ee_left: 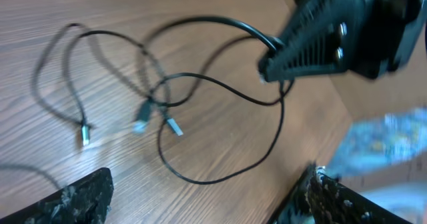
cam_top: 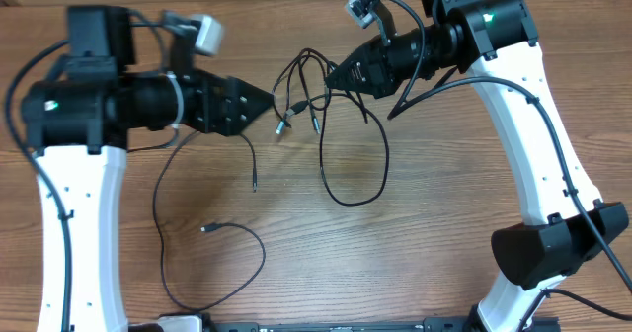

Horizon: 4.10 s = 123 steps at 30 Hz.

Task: Untangle cables

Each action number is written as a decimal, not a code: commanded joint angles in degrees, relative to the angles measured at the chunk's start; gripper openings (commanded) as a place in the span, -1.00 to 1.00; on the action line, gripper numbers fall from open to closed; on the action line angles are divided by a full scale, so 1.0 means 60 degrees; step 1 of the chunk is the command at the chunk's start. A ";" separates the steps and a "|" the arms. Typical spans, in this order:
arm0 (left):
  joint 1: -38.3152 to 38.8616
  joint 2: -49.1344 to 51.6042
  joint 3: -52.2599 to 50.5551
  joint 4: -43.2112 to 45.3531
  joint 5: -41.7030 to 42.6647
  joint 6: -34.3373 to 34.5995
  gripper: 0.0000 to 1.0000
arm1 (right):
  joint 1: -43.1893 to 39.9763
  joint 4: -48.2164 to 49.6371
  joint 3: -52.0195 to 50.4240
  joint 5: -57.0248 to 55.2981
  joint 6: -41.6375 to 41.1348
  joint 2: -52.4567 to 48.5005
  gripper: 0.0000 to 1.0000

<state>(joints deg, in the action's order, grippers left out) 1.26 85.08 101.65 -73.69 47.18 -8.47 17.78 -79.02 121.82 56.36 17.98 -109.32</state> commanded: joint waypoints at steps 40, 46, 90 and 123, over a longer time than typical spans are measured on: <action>0.0696 0.0634 -0.1155 0.1435 0.0182 -0.1515 0.50 | 0.1348 0.3490 0.0284 0.4983 -0.4040 0.0936 -0.92; 0.0696 0.0634 -0.1162 0.1177 -0.0288 -0.1515 0.45 | 0.1344 0.3657 0.0284 0.4517 -0.4036 0.0933 -0.93; -0.2226 -0.0178 -0.1162 0.1461 -0.0911 0.0812 -0.91 | 0.0127 -0.0044 -0.1078 -0.6120 -0.2412 0.0933 0.33; -0.2521 -0.0448 -0.1162 0.0561 0.1577 -0.0127 -0.92 | 0.1949 0.3901 -0.4838 -0.5559 -0.5552 0.0382 0.66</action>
<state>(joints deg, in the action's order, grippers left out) -13.89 84.18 94.74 -70.43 50.89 -7.88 30.50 -56.12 93.03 25.58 -6.79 -105.34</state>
